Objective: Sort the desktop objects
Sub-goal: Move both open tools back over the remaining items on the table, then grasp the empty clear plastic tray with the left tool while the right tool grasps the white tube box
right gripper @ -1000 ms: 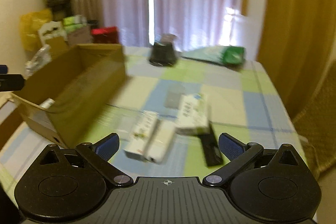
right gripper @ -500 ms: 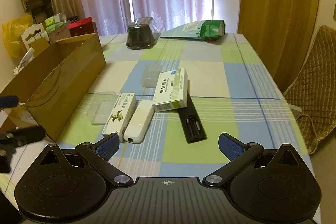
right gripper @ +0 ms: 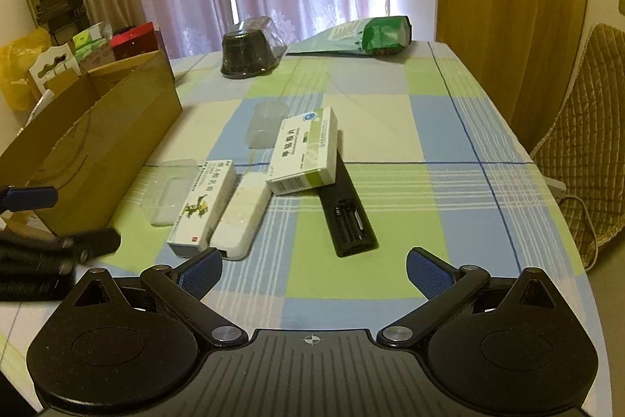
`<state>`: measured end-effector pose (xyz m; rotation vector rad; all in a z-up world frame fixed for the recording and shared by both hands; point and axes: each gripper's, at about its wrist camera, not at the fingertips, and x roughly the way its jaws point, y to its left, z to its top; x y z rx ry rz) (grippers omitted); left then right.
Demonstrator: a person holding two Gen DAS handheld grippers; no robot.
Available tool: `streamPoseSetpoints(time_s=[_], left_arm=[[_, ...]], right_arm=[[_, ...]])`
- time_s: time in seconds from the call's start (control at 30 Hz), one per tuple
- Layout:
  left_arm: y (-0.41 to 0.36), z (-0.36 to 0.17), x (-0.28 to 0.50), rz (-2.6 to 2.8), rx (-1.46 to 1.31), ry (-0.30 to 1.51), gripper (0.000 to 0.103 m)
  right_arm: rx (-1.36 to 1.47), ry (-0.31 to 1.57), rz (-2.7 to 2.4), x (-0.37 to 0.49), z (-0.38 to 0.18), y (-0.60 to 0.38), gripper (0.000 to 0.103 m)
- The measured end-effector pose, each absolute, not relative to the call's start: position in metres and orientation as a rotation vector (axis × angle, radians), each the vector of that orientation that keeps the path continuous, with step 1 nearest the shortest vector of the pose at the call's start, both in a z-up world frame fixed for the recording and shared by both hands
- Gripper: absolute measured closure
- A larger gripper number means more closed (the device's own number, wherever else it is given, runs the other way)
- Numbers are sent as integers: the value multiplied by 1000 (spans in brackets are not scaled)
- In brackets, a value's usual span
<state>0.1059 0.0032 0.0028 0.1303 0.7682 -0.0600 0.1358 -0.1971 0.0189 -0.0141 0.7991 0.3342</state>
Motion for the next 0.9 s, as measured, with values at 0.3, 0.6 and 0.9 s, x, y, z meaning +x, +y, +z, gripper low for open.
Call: streamPoseSetpoints(time_s=[0.3,0.6,0.9], left_arm=[[1,-24,149,143,0,783,24],[9,-54,192,235,-59,829,32],[21,-65,213,235,-94,831,39]], right_arm=[[-4,813,353,146,2,-207,0],[-37,802,395,160,-15,-207,0],[-26,820,382,167,-31,-210,0]])
